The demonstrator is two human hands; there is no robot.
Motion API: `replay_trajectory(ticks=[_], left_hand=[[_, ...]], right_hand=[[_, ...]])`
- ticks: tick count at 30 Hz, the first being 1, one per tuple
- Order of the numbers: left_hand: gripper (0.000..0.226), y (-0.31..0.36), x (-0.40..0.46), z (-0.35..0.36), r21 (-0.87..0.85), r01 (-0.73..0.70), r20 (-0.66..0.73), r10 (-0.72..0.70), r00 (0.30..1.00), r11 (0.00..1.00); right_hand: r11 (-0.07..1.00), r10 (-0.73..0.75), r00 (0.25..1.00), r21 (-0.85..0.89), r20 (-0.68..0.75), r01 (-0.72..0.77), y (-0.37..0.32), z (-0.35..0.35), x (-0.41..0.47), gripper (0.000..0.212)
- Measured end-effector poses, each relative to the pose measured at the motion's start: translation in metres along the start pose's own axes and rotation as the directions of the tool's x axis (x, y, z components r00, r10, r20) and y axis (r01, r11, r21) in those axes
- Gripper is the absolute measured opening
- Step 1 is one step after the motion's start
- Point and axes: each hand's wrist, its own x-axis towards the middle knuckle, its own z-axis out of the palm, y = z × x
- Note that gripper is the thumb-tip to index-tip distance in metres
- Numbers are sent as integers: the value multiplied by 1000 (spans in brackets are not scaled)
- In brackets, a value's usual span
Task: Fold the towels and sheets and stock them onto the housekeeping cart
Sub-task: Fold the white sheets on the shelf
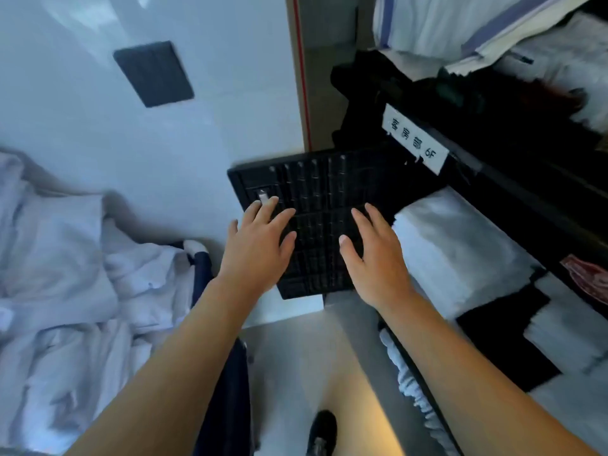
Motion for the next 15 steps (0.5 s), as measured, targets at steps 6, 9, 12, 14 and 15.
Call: replay_trajectory(ticks=[6, 9, 12, 14, 15], left_hand=[[53, -63, -81, -152, 133, 247, -203, -217, 955, 960], [55, -92, -131, -227, 169, 369, -325, -302, 896, 914], [55, -117, -183, -292, 184, 481, -449, -362, 817, 857], [56, -131, -217, -332, 184, 552, -520, -396, 757, 814], [56, -137, -234, -350, 181, 581, -555, -405, 727, 793]], right_hand=[[911, -364, 930, 225, 44, 345, -150, -6, 6, 57], [806, -533, 846, 317, 24, 499, -227, -10, 2, 56], [698, -652, 758, 384, -8, 605, -301, -13, -10, 56], [624, -719, 695, 408, -35, 666, -350, -15, -20, 56], [588, -747, 663, 416, -49, 693, -375, -16, -26, 56]])
